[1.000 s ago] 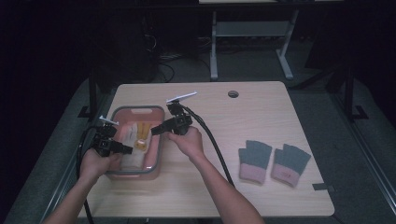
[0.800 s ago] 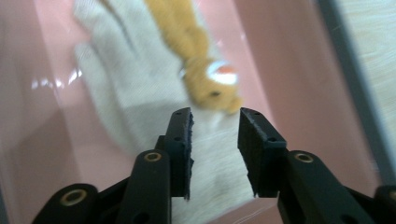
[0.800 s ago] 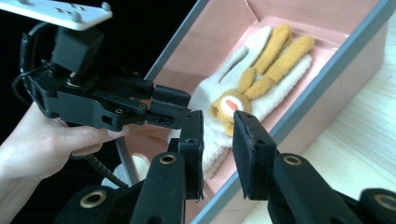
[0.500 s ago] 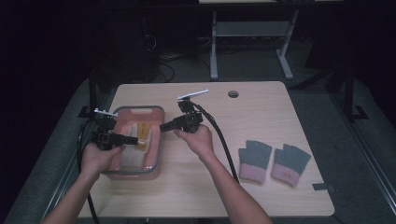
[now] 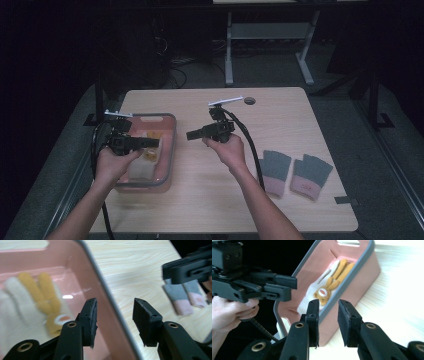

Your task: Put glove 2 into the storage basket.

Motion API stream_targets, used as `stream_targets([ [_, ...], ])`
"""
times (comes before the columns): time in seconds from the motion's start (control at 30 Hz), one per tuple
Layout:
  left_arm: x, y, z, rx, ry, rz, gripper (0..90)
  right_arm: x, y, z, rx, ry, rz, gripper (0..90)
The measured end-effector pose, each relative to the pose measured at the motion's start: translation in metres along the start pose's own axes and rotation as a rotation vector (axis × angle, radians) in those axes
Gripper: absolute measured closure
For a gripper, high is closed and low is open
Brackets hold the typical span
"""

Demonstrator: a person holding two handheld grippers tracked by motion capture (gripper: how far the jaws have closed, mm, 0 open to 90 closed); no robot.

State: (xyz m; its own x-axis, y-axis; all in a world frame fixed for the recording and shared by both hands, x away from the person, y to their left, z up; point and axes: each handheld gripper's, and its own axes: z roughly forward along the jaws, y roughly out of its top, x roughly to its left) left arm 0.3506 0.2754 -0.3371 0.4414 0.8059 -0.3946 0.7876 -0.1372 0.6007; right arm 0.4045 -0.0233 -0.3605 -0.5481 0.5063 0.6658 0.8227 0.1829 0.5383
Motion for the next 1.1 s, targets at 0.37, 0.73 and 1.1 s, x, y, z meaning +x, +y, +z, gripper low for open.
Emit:
stream_targets([
  [0.37, -0.023, 0.009, 0.015, -0.001, -0.082, 0.047, 47.9, -0.018, -0.013, -0.026, -0.019, -0.022, 0.032, 69.9],
  [0.73, -0.044, 0.017, 0.033, -0.001, -0.136, 0.072, 45.2, -0.037, -0.026, -0.057, -0.041, -0.031, 0.059, 67.5],
  [1.1, -0.063, 0.021, 0.05, -0.006, -0.177, 0.089, 42.4, -0.051, -0.039, -0.083, -0.071, -0.036, 0.079, 65.7],
])
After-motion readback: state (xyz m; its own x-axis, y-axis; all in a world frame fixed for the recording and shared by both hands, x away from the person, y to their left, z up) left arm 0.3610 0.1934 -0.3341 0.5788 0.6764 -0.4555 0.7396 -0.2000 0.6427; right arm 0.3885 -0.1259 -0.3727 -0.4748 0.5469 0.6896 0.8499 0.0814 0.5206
